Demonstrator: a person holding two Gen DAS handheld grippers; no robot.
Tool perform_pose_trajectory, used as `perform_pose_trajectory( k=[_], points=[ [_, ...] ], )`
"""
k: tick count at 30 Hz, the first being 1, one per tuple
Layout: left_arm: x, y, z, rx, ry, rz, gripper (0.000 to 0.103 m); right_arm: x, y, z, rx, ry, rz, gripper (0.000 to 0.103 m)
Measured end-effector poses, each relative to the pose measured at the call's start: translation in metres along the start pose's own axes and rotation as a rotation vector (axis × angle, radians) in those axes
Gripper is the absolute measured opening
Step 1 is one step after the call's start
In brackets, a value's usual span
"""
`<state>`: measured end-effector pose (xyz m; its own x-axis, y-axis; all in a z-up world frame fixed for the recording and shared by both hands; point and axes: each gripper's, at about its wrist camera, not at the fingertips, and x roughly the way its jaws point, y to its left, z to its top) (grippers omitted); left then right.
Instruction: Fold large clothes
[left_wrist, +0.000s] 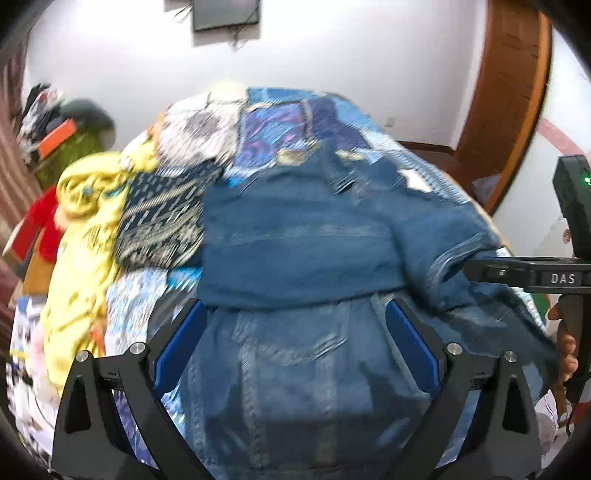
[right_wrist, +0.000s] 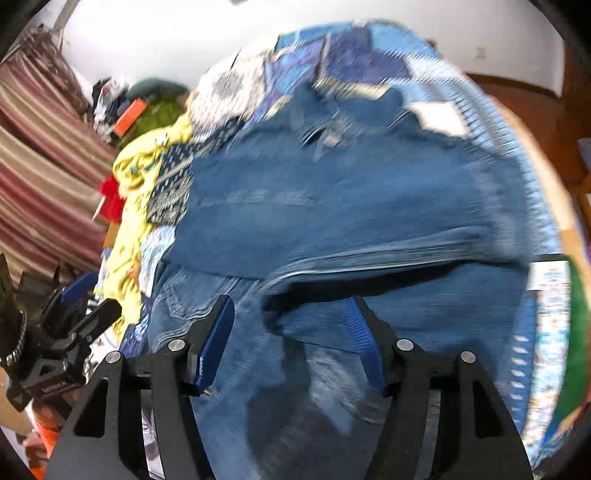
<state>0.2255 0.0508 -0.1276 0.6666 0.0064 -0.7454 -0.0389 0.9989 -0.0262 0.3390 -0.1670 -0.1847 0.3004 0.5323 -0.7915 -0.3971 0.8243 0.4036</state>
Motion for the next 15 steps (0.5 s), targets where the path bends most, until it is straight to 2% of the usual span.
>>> perform_pose_trajectory(
  k=[2, 3, 7, 11, 15],
  points=[
    [-0.001, -0.015, 0.012, 0.030, -0.015, -0.015, 0.098, -0.020, -0.015, -0.001, 0.019, -0.062, -0.045, 0.069],
    [0.000, -0.025, 0.020, 0.052, -0.022, -0.026, 0.098, -0.034, -0.026, -0.003, 0.027, -0.108, -0.095, 0.072],
    [0.009, -0.073, 0.044, 0.157, -0.017, -0.111, 0.098, -0.064, -0.056, -0.010, 0.039, -0.212, -0.269, 0.073],
    [0.030, -0.118, 0.056, 0.254, 0.031, -0.183, 0.098, -0.077, -0.083, -0.019, 0.081, -0.236, -0.336, 0.073],
    [0.063, -0.160, 0.062, 0.334, 0.120, -0.256, 0.098, -0.074, -0.108, -0.030, 0.135, -0.218, -0.363, 0.073]
  ],
)
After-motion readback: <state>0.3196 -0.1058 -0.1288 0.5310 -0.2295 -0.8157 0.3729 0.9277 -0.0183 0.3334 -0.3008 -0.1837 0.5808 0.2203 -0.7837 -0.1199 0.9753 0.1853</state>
